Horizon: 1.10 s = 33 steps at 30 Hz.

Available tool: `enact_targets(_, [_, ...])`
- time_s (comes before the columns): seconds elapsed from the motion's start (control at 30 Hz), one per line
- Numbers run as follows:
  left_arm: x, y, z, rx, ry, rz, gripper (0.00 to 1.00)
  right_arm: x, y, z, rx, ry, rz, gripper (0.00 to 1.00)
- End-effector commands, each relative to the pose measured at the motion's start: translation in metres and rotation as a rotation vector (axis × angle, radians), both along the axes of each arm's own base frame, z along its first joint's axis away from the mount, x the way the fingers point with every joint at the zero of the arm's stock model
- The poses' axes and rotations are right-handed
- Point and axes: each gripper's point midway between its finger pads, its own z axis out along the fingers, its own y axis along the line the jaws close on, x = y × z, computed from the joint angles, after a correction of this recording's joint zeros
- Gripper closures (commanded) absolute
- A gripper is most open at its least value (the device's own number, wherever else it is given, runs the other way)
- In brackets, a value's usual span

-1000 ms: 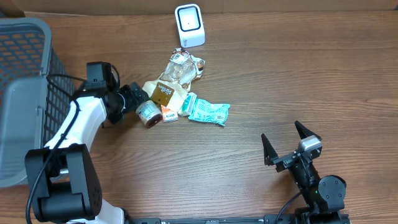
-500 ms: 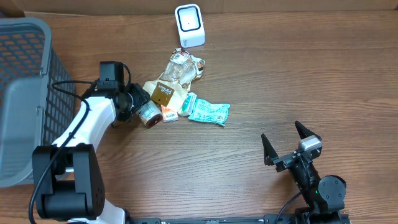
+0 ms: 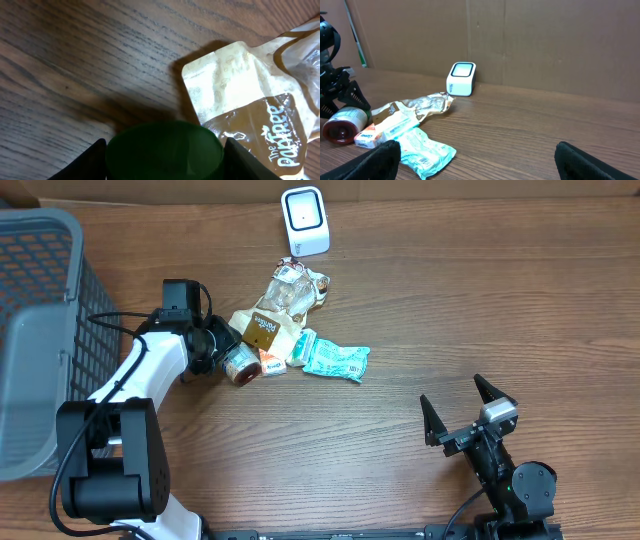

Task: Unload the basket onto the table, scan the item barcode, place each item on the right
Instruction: 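Set the green-lidded jar down on the table and open the left gripper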

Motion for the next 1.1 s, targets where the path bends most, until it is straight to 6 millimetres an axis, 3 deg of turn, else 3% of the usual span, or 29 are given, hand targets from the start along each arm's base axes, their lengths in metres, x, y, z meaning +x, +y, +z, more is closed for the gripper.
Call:
enact_targets(0.0, [-0.010,-0.002,-0.025,0.007,0.066,-0.015,0.53,0.000,0.000,-0.001,0.003,-0.008,-0.001,0.00])
enact_targets(0.27, [0.010,-0.003,0.005,0.038,-0.020,-0.106,0.57,0.000,0.000,-0.001,0.003,-0.008,-0.002,0.00])
enact_targets(0.43, [0.019,-0.001,0.039,0.072,-0.091,-0.156,0.52,0.000,0.000,-0.001,0.003,-0.008,-0.001,0.00])
enact_targets(0.63, [0.023,0.005,0.089,0.159,-0.169,-0.221,0.55,0.000,0.000,-0.001,0.003,-0.008,-0.001,0.00])
enact_targets(0.77, [0.020,0.006,0.111,0.236,-0.214,-0.254,0.57,0.000,0.000,-0.001,0.003,-0.008,-0.001,0.00])
enact_targets(0.9, [0.015,0.004,0.117,0.339,-0.207,-0.267,0.56,0.000,0.000,-0.001,0.003,-0.008,-0.001,0.00])
enact_targets(1.07, [0.005,0.003,0.105,0.497,-0.139,-0.310,0.56,0.000,0.000,-0.001,0.003,-0.007,-0.001,0.00])
